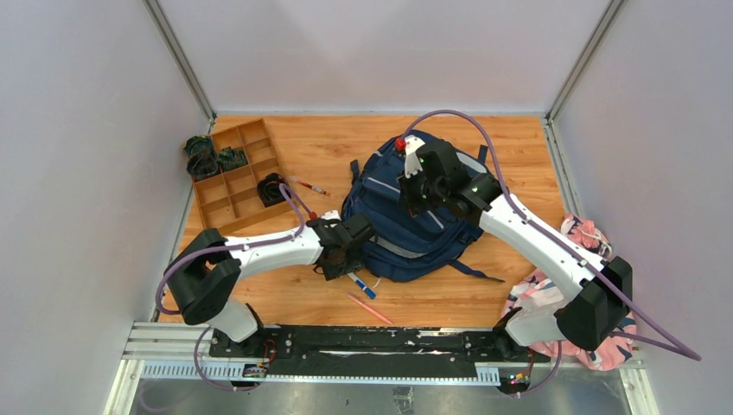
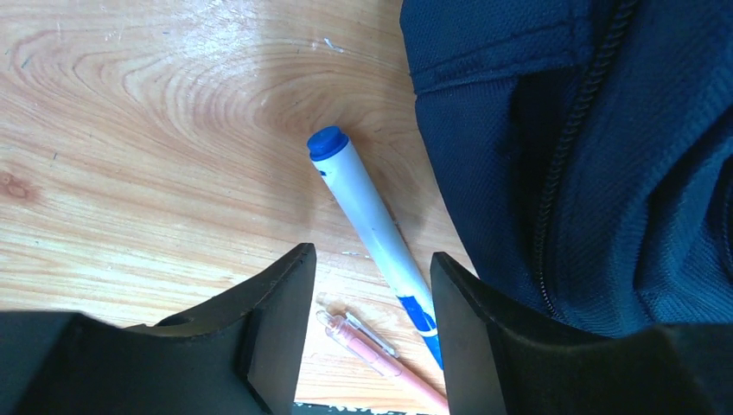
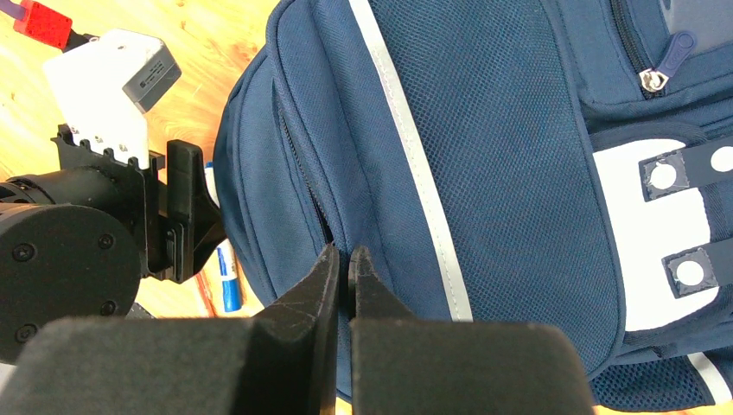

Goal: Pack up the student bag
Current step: Pick up the stationery from the center of the board.

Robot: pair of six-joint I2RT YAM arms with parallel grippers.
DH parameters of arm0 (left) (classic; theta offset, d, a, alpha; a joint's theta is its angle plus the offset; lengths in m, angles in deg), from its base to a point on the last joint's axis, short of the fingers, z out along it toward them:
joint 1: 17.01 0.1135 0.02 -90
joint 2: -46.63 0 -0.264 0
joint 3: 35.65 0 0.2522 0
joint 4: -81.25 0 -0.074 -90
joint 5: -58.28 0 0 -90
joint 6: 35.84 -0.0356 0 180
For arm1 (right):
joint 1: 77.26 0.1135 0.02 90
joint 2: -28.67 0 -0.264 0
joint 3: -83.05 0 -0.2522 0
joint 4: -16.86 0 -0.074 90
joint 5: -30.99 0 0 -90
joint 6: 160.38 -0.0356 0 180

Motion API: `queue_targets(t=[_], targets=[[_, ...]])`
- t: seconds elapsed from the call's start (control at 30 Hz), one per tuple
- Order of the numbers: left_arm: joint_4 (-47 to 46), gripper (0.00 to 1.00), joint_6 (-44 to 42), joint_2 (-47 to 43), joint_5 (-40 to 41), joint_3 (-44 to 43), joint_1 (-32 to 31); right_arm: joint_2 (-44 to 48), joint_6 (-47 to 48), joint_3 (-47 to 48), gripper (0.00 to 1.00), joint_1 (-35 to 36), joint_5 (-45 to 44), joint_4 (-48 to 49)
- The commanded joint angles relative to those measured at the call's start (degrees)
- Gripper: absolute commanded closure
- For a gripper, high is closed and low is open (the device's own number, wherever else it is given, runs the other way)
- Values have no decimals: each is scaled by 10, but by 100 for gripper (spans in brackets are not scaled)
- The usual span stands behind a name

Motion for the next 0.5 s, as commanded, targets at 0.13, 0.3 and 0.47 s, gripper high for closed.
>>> queue_targets(t=[0.13,0.3,0.47], targets=[[0,52,25,37,10,-8,-13,26,-12,-7,100,-1,27,4],[-6,63,37,75,11,-26,-14,29,-12,-9,100,-1,25,4],[-32,73,57,84,18,-22,-14,30,-11,-9,100,-2,26,2]])
